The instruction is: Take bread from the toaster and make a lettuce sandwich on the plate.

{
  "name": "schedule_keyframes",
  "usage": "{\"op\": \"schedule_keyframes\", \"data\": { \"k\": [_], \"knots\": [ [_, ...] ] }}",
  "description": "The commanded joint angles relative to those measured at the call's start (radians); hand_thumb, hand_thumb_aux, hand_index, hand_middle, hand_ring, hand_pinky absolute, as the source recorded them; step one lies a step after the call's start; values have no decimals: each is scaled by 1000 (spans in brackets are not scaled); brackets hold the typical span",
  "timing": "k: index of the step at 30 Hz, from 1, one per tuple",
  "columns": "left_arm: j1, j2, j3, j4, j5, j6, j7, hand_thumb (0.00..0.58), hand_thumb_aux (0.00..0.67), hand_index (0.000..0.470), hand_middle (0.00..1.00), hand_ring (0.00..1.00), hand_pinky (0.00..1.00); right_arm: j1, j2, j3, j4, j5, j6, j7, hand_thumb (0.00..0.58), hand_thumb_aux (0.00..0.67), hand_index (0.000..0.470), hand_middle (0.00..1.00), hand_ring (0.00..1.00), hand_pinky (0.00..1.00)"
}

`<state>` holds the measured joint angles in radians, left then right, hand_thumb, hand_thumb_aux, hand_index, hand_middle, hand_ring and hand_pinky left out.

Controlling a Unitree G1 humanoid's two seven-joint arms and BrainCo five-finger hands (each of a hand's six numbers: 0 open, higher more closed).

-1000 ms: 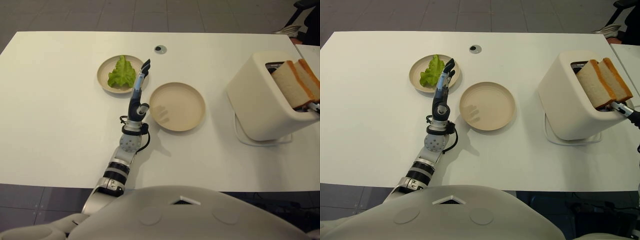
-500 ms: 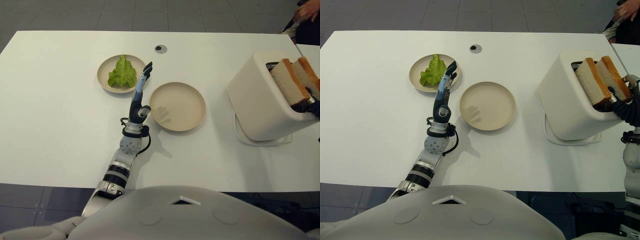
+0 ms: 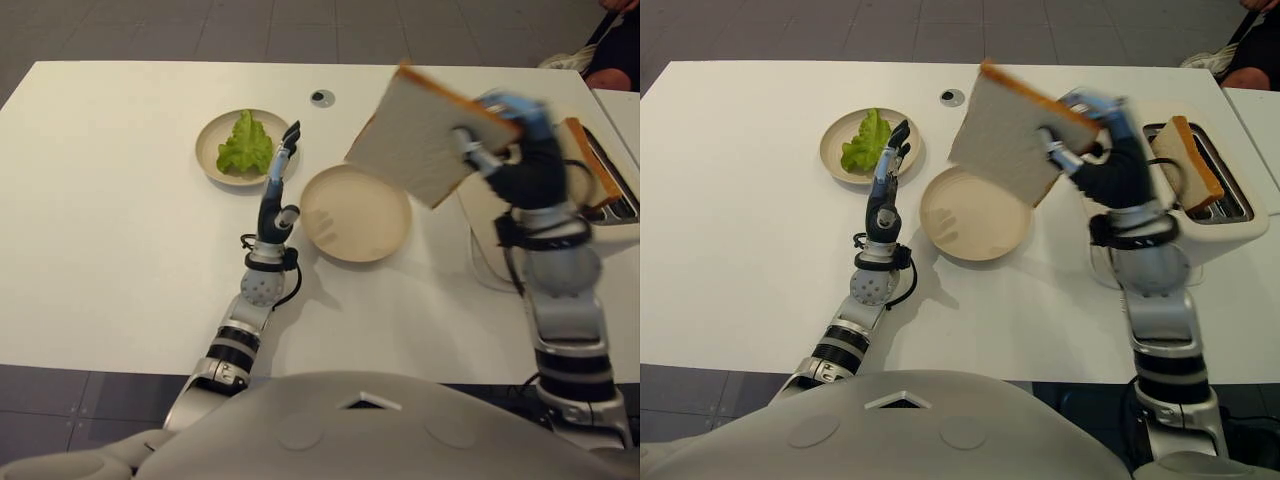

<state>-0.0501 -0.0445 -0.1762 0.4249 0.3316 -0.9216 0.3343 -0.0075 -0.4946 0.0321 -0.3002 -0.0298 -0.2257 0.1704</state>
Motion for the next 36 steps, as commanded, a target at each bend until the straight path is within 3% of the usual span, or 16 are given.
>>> {"op": "schedule_keyframes", "data": {
  "k": [1, 7, 14, 15, 16, 17, 18, 21, 25, 31, 36],
  "knots": [
    [13, 25, 69, 39, 33, 28, 66, 0, 0, 0, 0, 0, 0, -132, -10, 36, 257, 37, 18, 145, 580, 670, 470, 1000, 1000, 1000],
    [-28, 54, 71, 42, 64, 46, 77, 0, 0, 0, 0, 0, 0, -239, -24, 160, 519, -125, -65, 253, 580, 670, 470, 1000, 1000, 1000],
    [-68, 119, 72, 42, 158, 128, 95, 0, 0, 0, 0, 0, 0, -284, -16, 243, 624, -279, -146, 222, 580, 670, 470, 1000, 1000, 1000],
    [-77, 144, 66, 32, 223, 165, 121, 0, 0, 0, 0, 0, 0, -290, -21, 247, 625, -313, -159, 196, 580, 670, 470, 882, 882, 882],
    [-87, 172, 59, 21, 290, 207, 145, 0, 0, 0, 0, 0, 0, -289, -26, 246, 617, -341, -167, 171, 482, 394, 276, 333, 333, 333],
    [-99, 202, 59, 10, 347, 259, 168, 0, 0, 0, 0, 0, 0, -288, -33, 244, 602, -372, -176, 146, 148, 92, 65, 0, 0, 0],
    [-111, 238, 65, -1, 399, 315, 188, 0, 0, 0, 0, 0, 0, -288, -43, 243, 579, -408, -184, 126, 0, 0, 0, 0, 0, 0],
    [-177, 368, 92, 12, 522, 496, 231, 0, 0, 0, 0, 0, 0, -286, -78, 248, 486, -503, -202, 101, 0, 0, 0, 0, 0, 0],
    [-343, 477, 28, 216, 625, 673, 246, 0, 0, 0, 0, 0, 0, -270, -120, 258, 370, -633, -201, 90, 0, 0, 0, 0, 0, 0],
    [-630, 455, -120, 654, 631, 694, 207, 0, 0, 0, 0, 0, 0, -223, -139, 264, 260, -684, -182, 125, 0, 0, 0, 0, 0, 0],
    [-711, 416, -193, 841, 587, 646, 115, 0, 0, 0, 0, 0, 0, -181, -146, 247, 210, -680, -172, 132, 0, 0, 0, 0, 0, 0]
  ]
}}
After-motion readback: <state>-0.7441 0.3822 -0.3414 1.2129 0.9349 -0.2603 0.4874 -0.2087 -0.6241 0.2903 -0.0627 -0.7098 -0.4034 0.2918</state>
